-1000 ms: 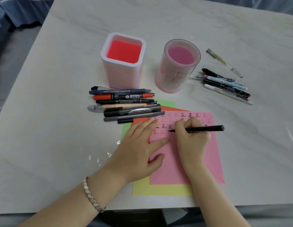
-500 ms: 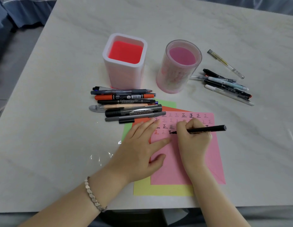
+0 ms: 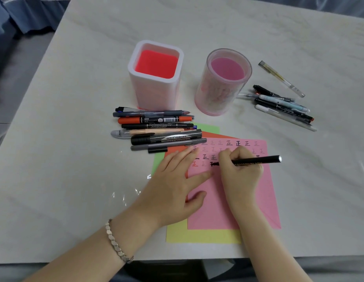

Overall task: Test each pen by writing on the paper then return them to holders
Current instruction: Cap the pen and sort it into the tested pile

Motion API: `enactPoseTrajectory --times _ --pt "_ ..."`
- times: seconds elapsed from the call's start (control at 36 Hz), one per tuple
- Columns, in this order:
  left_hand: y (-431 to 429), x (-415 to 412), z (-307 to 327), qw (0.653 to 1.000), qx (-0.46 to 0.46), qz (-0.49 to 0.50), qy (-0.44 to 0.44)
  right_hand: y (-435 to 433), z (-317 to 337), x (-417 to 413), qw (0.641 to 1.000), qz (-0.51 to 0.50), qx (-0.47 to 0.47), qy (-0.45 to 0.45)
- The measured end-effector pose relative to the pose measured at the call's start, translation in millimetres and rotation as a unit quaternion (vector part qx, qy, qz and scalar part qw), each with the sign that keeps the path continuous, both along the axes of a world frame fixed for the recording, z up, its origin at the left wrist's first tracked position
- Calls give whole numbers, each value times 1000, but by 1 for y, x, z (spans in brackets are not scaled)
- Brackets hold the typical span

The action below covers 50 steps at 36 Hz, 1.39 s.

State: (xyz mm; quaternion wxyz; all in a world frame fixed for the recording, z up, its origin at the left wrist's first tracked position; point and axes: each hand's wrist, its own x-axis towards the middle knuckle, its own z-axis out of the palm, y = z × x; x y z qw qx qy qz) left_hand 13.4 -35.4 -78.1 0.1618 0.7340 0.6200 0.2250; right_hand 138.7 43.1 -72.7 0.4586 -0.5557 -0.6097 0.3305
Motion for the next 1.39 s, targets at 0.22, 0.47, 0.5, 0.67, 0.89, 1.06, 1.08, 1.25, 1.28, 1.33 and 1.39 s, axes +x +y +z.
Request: enactPoseTrajectory --times 0.22,0.47,0.5,0.67,0.89,1.06,1.08,1.25,1.28,1.33,1.39 --pt "0 0 0 1000 0 -2 3 0 1 1 1000 -13 -8 18" --pt "0 0 -1 1000 2 1 0 0 0 1 1000 2 -9 -1" --pt "0 0 -1 1000 3 1 -1 -1 0 0 1000 4 -10 -5" --pt "0 0 -1 1000 11 -1 3 -3 1 1 1000 -9 -1 -21" --pt "0 -1 -2 1000 24 -5 10 -1 2 3 999 -45 -15 -19" --pt "-1 -1 -2 999 37 -6 -5 -3 10 5 993 -84 -53 61" --pt "-1 -1 -1 998 55 -3 -13 -3 11 6 992 -87 -62 69" --pt "-7 -12 5 980 141 133 -32 -3 21 18 985 -84 -122 93" --pt "-8 -16 7 977 133 166 -30 -3 23 21 984 -80 -128 91" --pt "-8 -26 8 972 108 206 -25 -3 27 26 984 -73 -138 81" --pt "-8 -36 9 974 86 208 -19 -3 29 31 984 -67 -147 73"
